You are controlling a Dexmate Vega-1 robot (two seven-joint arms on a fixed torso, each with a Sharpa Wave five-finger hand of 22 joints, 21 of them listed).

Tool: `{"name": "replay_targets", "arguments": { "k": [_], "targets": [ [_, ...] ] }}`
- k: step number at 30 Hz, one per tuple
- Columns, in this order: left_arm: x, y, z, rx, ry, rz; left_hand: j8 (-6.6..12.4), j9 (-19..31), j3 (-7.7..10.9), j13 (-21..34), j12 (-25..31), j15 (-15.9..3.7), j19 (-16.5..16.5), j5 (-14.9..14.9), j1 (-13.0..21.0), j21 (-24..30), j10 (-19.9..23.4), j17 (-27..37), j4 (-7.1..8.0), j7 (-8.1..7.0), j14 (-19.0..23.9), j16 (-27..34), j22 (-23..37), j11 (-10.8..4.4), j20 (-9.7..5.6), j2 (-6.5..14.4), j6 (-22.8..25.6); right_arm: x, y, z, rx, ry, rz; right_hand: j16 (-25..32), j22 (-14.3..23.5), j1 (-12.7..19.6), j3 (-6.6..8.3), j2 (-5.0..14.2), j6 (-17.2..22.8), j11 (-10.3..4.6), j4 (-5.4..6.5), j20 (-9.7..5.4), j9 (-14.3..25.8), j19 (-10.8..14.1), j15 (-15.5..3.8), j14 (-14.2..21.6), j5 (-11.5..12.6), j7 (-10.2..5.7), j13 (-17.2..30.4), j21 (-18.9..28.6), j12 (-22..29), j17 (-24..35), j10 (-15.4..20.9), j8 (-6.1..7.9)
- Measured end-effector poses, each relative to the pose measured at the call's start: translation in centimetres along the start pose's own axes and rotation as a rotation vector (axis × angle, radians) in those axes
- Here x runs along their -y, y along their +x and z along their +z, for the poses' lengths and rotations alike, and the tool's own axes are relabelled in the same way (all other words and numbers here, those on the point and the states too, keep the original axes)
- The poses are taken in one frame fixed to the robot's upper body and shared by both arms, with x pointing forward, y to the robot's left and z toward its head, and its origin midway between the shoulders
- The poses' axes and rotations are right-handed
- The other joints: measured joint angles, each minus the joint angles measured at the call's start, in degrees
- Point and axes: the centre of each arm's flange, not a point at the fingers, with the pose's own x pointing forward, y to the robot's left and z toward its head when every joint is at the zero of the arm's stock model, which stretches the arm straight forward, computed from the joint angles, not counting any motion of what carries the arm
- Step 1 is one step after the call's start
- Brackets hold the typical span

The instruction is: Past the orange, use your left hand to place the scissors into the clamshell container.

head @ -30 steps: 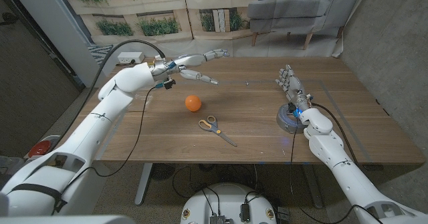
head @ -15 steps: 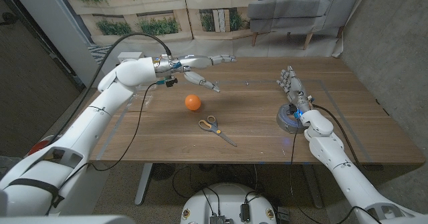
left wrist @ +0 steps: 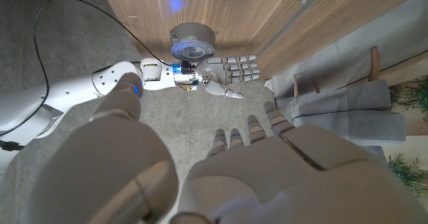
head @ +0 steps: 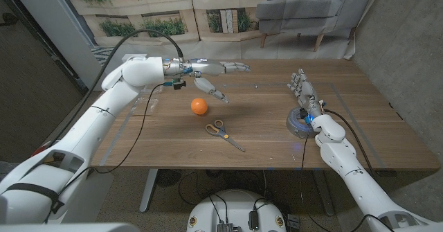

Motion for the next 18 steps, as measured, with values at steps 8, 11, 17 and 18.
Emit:
{"name": "replay_targets", "arguments": {
  "k": [8,11,17,18],
  "targets": [
    [-0.2,0.2,1.1,0.020,0.067,-0.031,0.00,0.00,-0.65,0.27,0.00,0.00,0.31,0.00,2.18,0.00,-0.14,0.00,0.04,0.21,0.00,-0.20,0.28,-0.13,0.31,-0.22,0.21,0.0,-0.1,-0.2,-0.002,0.002,-0.002,0.00,0.00,0.00,0.00,0.00,0.00,0.00,0.00,0.00,0.00,0.00,0.00,0.00,0.00,0.00,0.00,0.00,0.00,0.00,0.00,0.00],
    [-0.1,0.3,1.2,0.021,0.082,-0.044,0.00,0.00,-0.78,0.27,0.00,0.20,0.31,0.00,2.20,0.00,-0.22,0.00,0.15,0.21,0.20,-0.44,0.28,-0.21,0.32,-0.22,0.21,0.0,0.0,-0.2,-0.002,0.002,-0.002,0.00,0.00,0.00,0.00,0.00,0.00,0.00,0.00,0.00,0.00,0.00,0.00,0.00,0.00,0.00,0.00,0.00,0.00,0.00,0.00,0.00],
    [0.0,0.4,1.7,0.024,0.114,-0.083,-0.01,-0.01,-1.34,0.27,0.10,0.08,0.31,0.40,3.10,0.00,0.68,0.00,0.55,0.21,0.34,-0.44,0.28,0.22,0.32,-0.23,0.21,0.0,0.1,-0.1,-0.001,0.002,-0.001,0.00,0.00,0.00,0.00,0.00,0.00,0.00,0.00,0.00,0.00,0.00,0.00,0.00,0.00,0.00,0.00,0.00,0.00,0.00,0.00,0.00],
    [0.0,0.4,1.7,0.023,0.115,-0.085,-0.01,-0.01,-1.59,0.27,0.32,0.14,0.31,0.40,3.24,0.00,0.95,0.00,0.63,0.31,0.80,-0.44,0.28,0.34,0.31,-0.37,0.31,0.0,0.1,-0.1,-0.001,0.002,-0.001,0.00,0.00,0.00,0.00,0.00,0.00,0.00,0.00,0.00,0.00,0.00,0.00,0.00,0.00,0.00,0.00,0.00,0.00,0.00,0.00,0.00]
  ]
}}
